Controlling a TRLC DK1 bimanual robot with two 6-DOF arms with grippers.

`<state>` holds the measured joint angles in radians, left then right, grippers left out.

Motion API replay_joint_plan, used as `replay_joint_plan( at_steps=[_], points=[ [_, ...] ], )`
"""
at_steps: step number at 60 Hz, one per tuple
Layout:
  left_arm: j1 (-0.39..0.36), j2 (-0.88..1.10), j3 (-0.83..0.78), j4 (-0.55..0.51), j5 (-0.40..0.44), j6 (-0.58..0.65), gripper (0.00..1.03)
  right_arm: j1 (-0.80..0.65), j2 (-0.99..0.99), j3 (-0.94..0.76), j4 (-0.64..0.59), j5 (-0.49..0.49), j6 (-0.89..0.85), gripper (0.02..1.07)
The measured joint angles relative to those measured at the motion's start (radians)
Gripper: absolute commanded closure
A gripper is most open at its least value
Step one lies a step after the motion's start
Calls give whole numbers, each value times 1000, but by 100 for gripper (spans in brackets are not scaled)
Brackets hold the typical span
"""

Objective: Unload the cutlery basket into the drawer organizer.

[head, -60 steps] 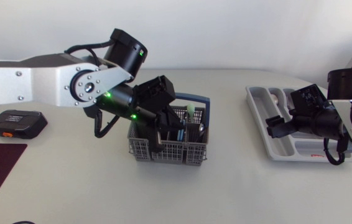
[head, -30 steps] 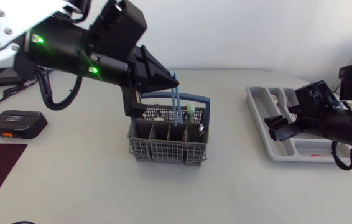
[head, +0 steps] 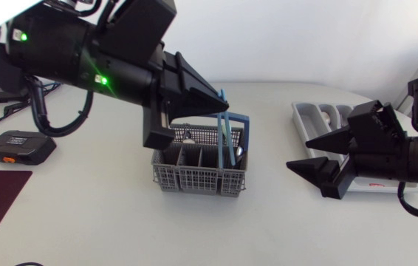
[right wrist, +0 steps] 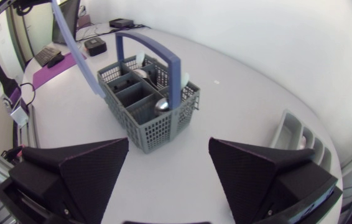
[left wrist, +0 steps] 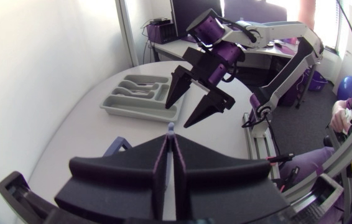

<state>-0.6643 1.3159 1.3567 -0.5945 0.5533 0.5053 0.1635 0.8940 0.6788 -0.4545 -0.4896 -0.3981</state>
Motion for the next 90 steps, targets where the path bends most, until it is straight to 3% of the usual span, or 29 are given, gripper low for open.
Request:
replay_joint_plan(
  at_steps=[27, 31, 39, 44, 64, 85, 90],
  points=[
    [-46, 92, 0, -22, 72, -32, 100, 276, 0, 0, 10, -50, -18, 17],
    [-47, 97, 0, -27, 85, -37, 100, 302, 4, 2, 15, -50, -18, 22],
    [-47, 109, 11, -38, 125, -42, 100, 337, 45, 19, 39, -51, -17, 23],
    [-47, 111, 19, -47, 141, -45, 100, 359, 75, 32, 61, -51, -13, 33],
    [-43, 112, 26, -57, 176, -60, 100, 399, 136, 49, 98, -61, 2, 96],
    [-8, 112, 26, -60, 202, -60, 100, 398, 148, 49, 99, -91, 13, 101],
    [-3, 113, 26, -60, 203, -61, 84, 397, 151, 49, 100, -90, 18, 101]
  ],
)
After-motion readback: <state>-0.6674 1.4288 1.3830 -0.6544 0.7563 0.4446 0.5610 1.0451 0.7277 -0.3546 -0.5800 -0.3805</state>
